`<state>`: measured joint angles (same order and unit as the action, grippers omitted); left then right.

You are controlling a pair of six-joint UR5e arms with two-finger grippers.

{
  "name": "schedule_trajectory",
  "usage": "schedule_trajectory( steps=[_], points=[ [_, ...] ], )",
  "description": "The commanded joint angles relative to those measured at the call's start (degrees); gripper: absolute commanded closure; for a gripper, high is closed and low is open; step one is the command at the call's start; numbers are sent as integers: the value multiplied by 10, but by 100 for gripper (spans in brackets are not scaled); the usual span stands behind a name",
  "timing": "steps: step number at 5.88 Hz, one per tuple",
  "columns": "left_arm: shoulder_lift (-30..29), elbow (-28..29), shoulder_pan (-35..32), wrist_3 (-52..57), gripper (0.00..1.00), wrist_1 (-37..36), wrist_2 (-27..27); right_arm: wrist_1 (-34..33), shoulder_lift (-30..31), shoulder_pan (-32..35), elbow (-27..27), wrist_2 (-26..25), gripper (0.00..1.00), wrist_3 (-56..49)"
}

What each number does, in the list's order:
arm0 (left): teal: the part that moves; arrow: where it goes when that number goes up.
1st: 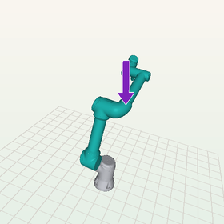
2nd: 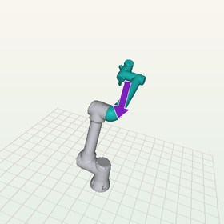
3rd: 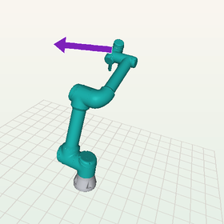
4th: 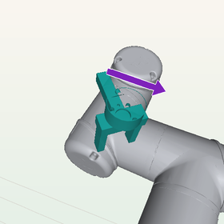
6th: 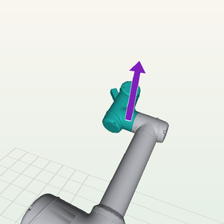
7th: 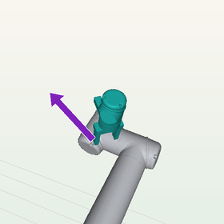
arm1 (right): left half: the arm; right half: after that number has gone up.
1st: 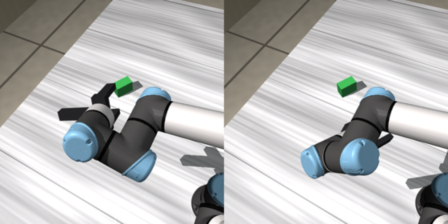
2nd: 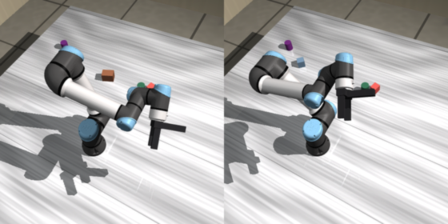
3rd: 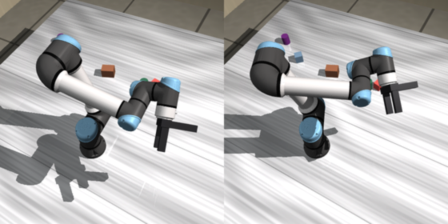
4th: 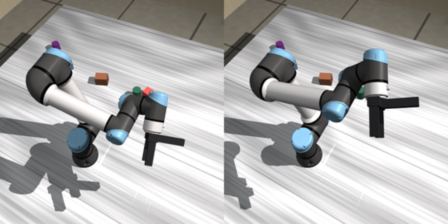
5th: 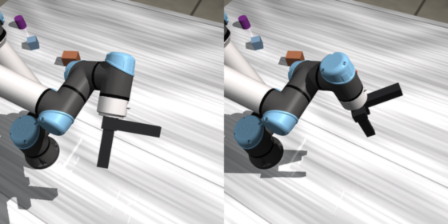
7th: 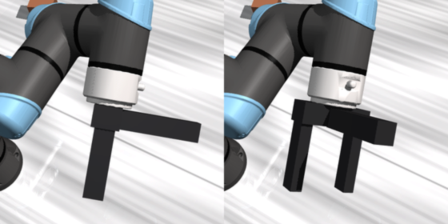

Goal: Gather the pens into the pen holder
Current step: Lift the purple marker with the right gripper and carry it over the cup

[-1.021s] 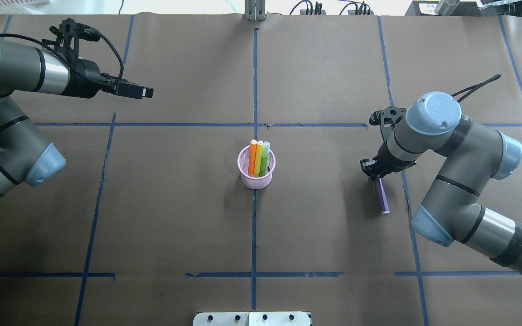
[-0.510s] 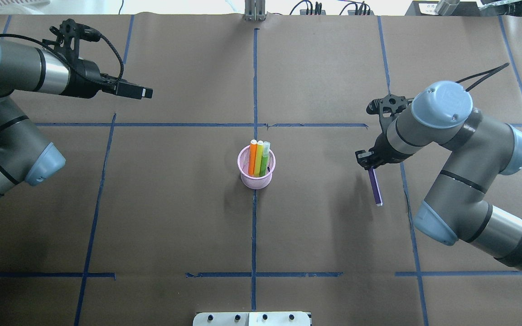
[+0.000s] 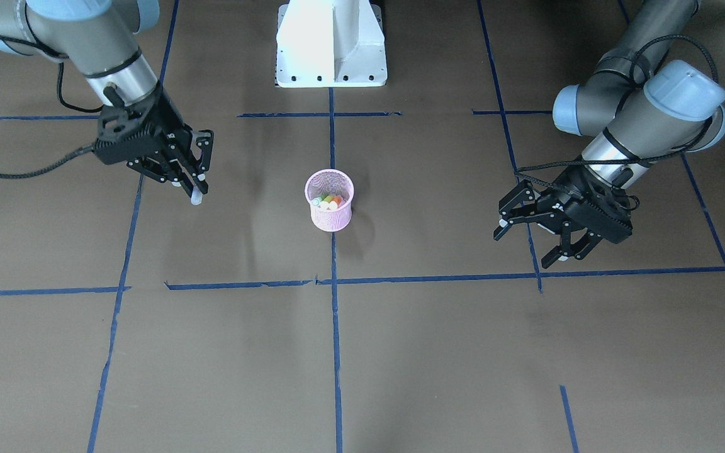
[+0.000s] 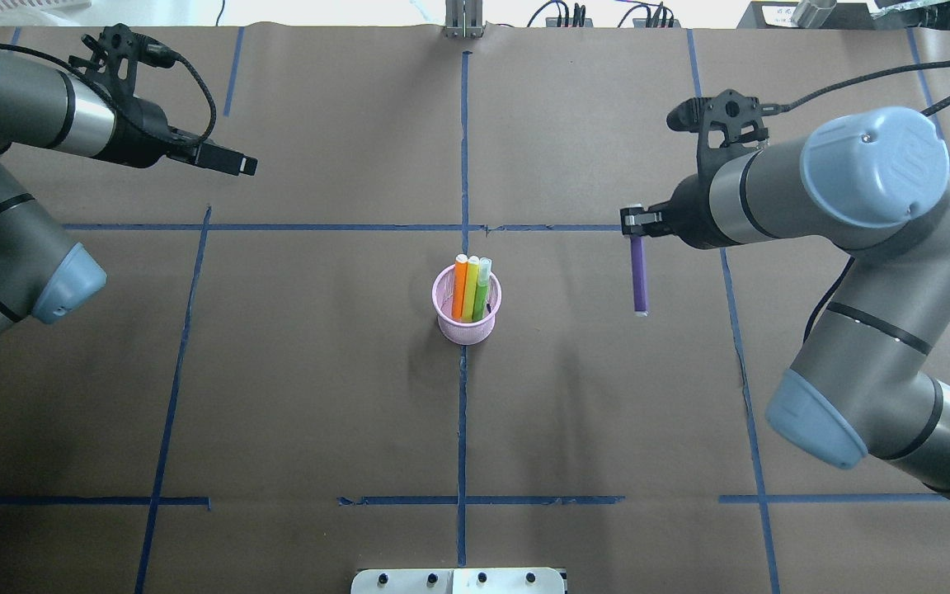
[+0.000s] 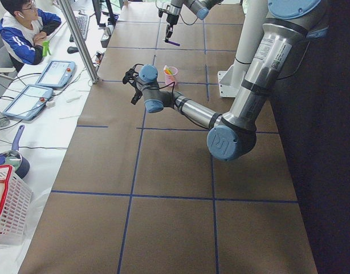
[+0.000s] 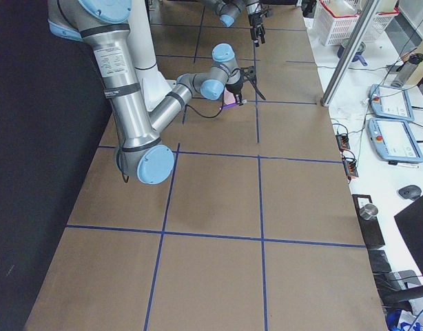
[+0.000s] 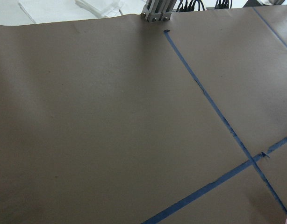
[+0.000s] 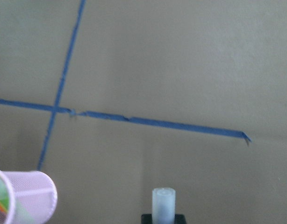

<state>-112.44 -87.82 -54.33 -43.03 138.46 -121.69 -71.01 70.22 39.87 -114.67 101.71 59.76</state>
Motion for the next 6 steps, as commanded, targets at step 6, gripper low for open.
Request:
schedule_trajectory(
  steps=[6],
  points=[
    [33,5,-39,73,0,-86,-40,133,-95,-232,86,-498,100,-55]
  ],
)
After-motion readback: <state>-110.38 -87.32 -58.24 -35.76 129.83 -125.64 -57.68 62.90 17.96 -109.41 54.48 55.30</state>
